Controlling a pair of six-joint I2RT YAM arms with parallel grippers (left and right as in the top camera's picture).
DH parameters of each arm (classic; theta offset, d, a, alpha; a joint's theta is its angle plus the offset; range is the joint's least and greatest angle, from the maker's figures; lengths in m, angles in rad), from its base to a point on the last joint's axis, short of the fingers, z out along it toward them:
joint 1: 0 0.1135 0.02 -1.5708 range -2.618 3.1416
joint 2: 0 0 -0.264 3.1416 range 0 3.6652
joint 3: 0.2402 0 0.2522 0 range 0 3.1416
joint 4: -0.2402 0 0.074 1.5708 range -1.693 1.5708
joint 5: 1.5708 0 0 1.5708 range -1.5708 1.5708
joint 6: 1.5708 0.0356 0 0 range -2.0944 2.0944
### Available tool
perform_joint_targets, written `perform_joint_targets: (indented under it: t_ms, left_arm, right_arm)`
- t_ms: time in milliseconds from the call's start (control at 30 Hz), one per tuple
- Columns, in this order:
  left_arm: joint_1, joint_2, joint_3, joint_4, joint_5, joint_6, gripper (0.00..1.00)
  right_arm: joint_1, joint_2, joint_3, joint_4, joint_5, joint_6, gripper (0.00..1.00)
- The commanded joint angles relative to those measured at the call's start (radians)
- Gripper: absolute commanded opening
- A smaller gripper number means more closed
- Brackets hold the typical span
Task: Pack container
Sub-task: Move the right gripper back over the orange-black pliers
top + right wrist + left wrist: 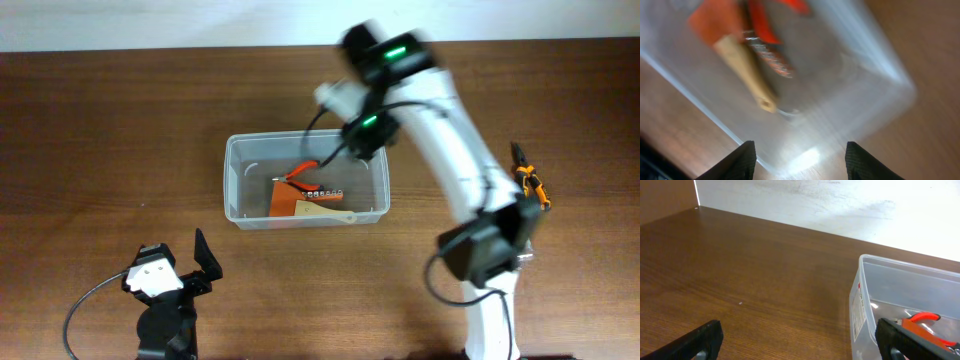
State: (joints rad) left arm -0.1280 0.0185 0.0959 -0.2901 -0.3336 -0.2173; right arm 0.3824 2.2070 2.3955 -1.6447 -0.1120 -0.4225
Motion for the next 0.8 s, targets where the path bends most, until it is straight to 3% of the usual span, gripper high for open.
perform_joint_targets:
  t_ms: [0,333,767]
  left_arm:
    - [-0.003,-0.006,-0.003,-0.002,-0.003,0.009,0.99]
    - [-0.003,-0.006,-0.003,-0.002,-0.003,0.009,0.99]
    - [-0.003,-0.006,-0.003,-0.002,-0.003,0.009,0.99]
  right_arm:
    - [-0.162,-0.102,0.053,-0.021,0.039,0.103,0.58]
    - [-0.503,-0.107,-0.026,-0.034,0.038,0.092,0.62]
    - [-0.694,-0.106,-0.365,0.162,0.043,0.037,0.64]
